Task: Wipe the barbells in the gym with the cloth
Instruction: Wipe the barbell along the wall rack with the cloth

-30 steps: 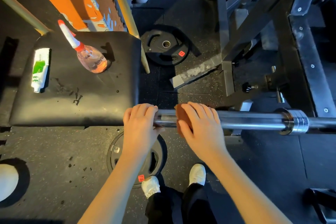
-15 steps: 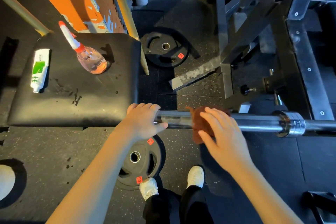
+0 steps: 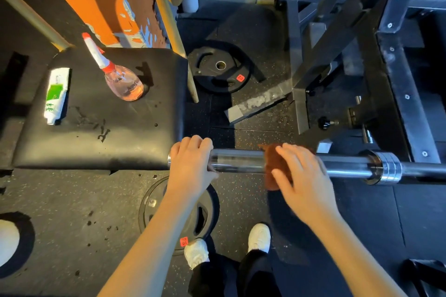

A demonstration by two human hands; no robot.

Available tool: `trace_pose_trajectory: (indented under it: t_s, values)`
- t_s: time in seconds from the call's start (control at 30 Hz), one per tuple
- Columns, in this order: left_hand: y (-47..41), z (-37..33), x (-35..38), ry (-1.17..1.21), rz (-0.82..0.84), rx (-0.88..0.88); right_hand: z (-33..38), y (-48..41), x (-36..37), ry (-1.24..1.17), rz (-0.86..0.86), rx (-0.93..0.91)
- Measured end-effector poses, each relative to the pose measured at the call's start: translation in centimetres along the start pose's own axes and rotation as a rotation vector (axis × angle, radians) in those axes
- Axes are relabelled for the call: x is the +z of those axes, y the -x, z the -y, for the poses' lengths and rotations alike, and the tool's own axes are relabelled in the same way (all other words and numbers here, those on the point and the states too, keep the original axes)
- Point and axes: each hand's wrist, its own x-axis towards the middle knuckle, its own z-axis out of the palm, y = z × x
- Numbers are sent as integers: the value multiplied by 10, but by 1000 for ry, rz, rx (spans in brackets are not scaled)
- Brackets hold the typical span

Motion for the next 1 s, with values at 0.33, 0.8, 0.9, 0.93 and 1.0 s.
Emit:
trace_pose_trajectory:
  t_s: [0.33, 0.8, 0.9, 0.93, 1.0]
  values:
    - [-2, 2, 6, -115, 14, 80, 27, -10, 8, -40, 98, -50]
    - [4, 28, 7, 64, -44, 148, 18, -5, 16, 8, 55, -124]
    - [5, 30, 11, 54, -83, 149, 21, -6, 19, -5, -33, 27]
    - [6, 30, 11, 60, -88, 146, 34, -12, 26, -24, -44, 84]
    - [8, 28, 12, 79, -97, 145, 66, -22, 39, -50, -37, 73]
